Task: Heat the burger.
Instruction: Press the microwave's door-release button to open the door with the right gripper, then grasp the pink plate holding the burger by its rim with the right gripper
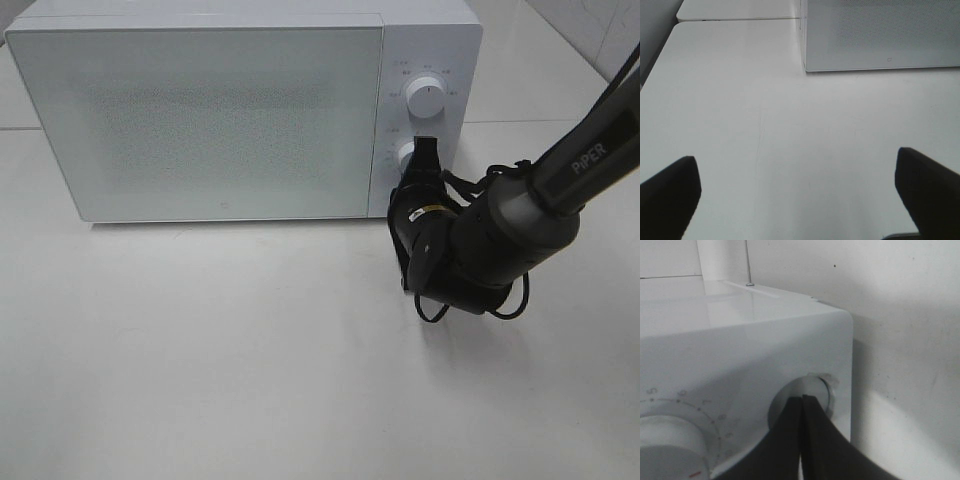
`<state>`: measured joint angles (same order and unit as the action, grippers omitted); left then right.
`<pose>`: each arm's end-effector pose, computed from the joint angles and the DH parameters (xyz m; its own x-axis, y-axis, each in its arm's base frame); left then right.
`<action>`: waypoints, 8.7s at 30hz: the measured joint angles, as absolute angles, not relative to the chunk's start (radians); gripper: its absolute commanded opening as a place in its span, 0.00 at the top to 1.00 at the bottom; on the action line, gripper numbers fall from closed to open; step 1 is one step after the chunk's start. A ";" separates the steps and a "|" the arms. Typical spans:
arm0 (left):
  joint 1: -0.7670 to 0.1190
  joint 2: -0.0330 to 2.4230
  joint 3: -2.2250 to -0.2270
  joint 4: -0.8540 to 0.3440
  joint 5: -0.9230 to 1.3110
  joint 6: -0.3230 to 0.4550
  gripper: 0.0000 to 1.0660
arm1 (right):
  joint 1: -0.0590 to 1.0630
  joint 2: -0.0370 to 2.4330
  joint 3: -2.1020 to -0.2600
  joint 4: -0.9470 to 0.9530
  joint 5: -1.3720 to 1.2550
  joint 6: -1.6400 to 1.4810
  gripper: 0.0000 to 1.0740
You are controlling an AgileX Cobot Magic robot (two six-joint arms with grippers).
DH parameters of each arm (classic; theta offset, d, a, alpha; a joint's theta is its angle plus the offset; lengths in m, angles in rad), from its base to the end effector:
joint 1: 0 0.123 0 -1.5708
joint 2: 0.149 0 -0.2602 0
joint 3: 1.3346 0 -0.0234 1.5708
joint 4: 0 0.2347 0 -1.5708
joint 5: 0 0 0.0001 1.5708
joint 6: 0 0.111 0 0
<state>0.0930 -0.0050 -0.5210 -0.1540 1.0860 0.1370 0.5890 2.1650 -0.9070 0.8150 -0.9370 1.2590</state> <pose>0.0204 -0.0132 0.2649 -0.4463 0.0228 -0.8946 0.0576 0.9983 -0.0033 0.3447 0.1521 0.0708 0.0790 0.9969 -0.0065 0.3297 -0.0200 0.9439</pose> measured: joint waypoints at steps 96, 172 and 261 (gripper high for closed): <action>0.093 -0.005 -0.521 -0.154 1.086 0.137 0.08 | 0.589 1.581 -0.703 0.260 0.037 0.492 0.97; 0.093 -0.005 -0.521 -0.154 1.086 0.137 0.08 | 0.620 1.324 -0.801 -0.211 0.627 -1.039 0.17; 0.093 -0.005 -0.521 -0.154 1.086 0.137 0.08 | 0.718 2.308 -1.871 -0.299 0.495 -0.911 0.27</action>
